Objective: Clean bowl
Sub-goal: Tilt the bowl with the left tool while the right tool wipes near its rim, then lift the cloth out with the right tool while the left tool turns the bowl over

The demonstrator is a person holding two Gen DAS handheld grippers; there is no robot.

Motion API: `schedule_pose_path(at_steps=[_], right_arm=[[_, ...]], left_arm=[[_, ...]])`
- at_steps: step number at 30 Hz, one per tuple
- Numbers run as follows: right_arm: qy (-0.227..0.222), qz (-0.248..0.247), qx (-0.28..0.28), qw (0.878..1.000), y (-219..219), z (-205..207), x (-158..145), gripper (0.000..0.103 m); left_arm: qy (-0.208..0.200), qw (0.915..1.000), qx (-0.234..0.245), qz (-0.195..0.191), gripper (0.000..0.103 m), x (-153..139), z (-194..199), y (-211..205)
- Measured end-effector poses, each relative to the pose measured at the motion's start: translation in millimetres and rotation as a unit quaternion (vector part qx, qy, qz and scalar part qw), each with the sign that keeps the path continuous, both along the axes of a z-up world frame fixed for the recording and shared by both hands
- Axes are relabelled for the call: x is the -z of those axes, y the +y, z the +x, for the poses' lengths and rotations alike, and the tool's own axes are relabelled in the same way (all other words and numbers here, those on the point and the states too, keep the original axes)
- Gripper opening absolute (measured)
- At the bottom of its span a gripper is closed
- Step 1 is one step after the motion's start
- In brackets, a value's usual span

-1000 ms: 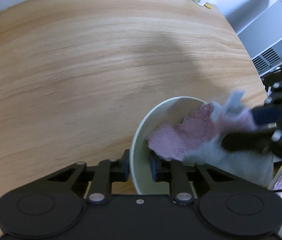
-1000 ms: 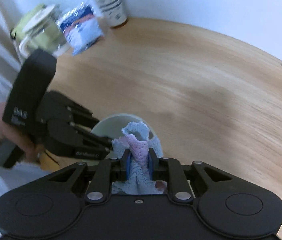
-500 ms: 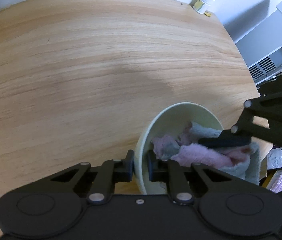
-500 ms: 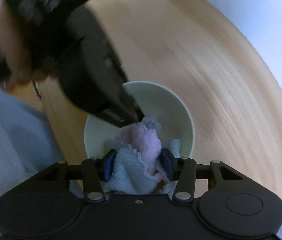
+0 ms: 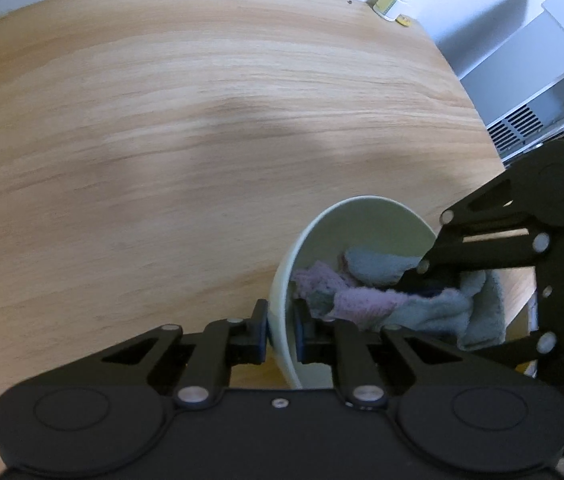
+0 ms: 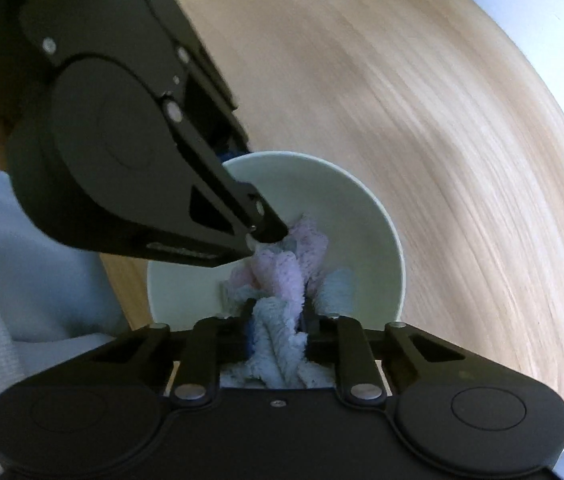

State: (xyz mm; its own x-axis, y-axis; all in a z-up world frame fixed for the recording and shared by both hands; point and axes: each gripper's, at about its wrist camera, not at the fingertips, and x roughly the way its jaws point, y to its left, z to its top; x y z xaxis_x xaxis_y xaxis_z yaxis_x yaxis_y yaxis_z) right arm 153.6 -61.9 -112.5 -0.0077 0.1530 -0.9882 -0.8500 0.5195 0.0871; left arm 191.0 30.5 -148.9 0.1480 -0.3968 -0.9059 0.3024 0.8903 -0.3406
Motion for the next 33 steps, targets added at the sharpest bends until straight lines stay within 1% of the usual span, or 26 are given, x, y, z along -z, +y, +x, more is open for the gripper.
schedule_pose_path(at_steps=[2, 3, 6, 8, 11, 14, 15, 18, 19, 21, 24, 26, 27, 29, 31, 33], right_arm=[[0.003, 0.016, 0.022, 1.000, -7.1, 4.4, -7.7, 0.020], [0.006, 0.033, 0.041, 0.999, -14.4, 8.4, -15.3, 0.019], [0.004, 0.074, 0.088, 0.993, -34.8, 17.5, -36.7, 0.019], [0.004, 0.094, 0.113, 0.989, -44.9, 21.8, -46.1, 0.019], [0.009, 0.141, 0.169, 0.975, -68.5, 30.2, -62.6, 0.019], [0.014, 0.192, 0.230, 0.954, -94.5, 37.0, -74.8, 0.019], [0.016, 0.213, 0.253, 0.944, -106.9, 33.4, -78.2, 0.019], [0.017, 0.265, 0.315, 0.911, -139.4, 31.7, -83.9, 0.019], [0.017, 0.273, 0.329, 0.904, -144.1, 34.4, -87.1, 0.019], [0.016, 0.290, 0.356, 0.888, -151.5, 40.8, -91.9, 0.019], [0.017, 0.308, 0.389, 0.868, -147.0, 57.8, -86.1, 0.019], [0.019, 0.312, 0.397, 0.863, -139.4, 68.2, -79.8, 0.019], [0.021, 0.315, 0.398, 0.862, -127.3, 73.5, -74.6, 0.019], [0.024, 0.316, 0.394, 0.863, -108.4, 80.6, -67.1, 0.019], [0.030, 0.312, 0.384, 0.868, -93.1, 87.0, -61.7, 0.019], [0.046, 0.295, 0.365, 0.882, -73.1, 95.4, -52.4, 0.019]], left_arm=[[-0.003, 1.0000, -0.004, -0.007, 0.009, -0.4, -1.5, 2.1], [-0.003, 0.9999, -0.008, -0.011, 0.009, -0.5, -1.8, 3.6], [0.017, 0.9987, -0.042, -0.025, 0.009, 1.8, 0.1, 13.6], [0.014, 0.9978, -0.058, -0.031, 0.009, 1.0, 0.8, 19.2], [0.014, 0.9960, -0.083, -0.031, 0.009, -1.4, 2.7, 29.0], [0.004, 0.9936, -0.108, -0.033, 0.010, -6.7, 4.7, 42.5], [-0.006, 0.9936, -0.109, -0.031, 0.010, -10.5, 5.2, 46.2], [-0.056, 0.9940, -0.094, -0.004, 0.010, -24.1, 3.8, 48.0], [-0.076, 0.9935, -0.084, 0.008, 0.010, -28.4, 2.7, 46.2], [-0.129, 0.9890, -0.065, 0.033, 0.011, -41.5, -0.2, 44.1], [-0.152, 0.9860, -0.049, 0.049, 0.011, -48.2, -1.2, 41.7], [-0.158, 0.9848, -0.045, 0.055, 0.011, -48.4, -0.7, 40.4], [-0.163, 0.9840, -0.041, 0.059, 0.011, -48.3, -0.8, 39.8], [-0.172, 0.9822, -0.034, 0.067, 0.011, -48.1, -1.7, 37.4], [-0.180, 0.9805, -0.028, 0.074, 0.011, -48.1, -2.7, 35.9], [-0.191, 0.9782, -0.020, 0.079, 0.011, -49.2, -3.3, 34.7]])
